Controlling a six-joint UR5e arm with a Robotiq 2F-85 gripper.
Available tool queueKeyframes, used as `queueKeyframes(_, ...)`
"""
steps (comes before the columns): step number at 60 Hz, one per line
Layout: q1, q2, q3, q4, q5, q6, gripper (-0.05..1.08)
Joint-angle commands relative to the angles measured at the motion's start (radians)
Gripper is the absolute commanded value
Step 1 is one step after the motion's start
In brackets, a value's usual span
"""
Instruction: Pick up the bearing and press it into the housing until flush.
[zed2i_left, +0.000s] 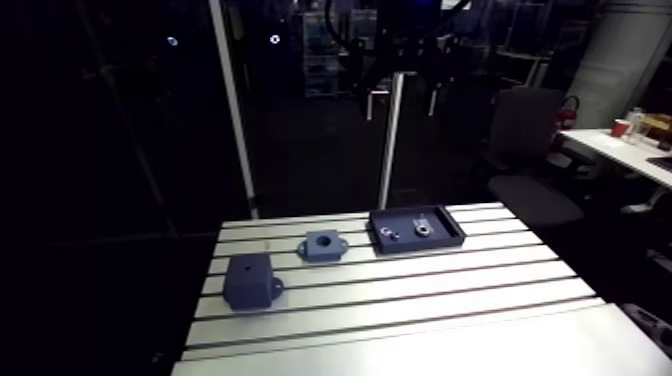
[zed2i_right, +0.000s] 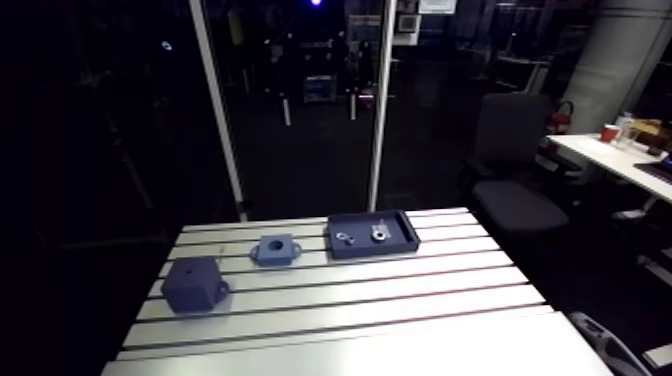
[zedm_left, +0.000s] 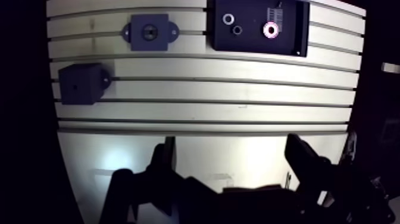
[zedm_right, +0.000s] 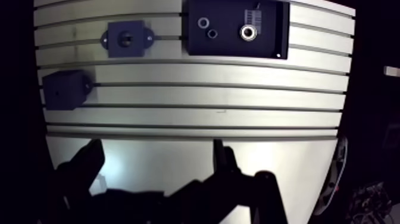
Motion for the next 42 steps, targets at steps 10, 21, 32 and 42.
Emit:
queueKeyframes(10, -0.091, 0.057, 0.066, -0.144, 0.001, -0.04, 0.0)
queueKeyframes(21, -0.106, 0.114, 0.085, -0.237, 0.007, -0.042, 0.0)
queueKeyframes(32, -0.106, 0.174, 0.08, -0.275, 0.007, -0.064, 0.0)
queueKeyframes(42, -0.106, 0.233, 0.043, -0.278, 0.0, -0.063, 0.0)
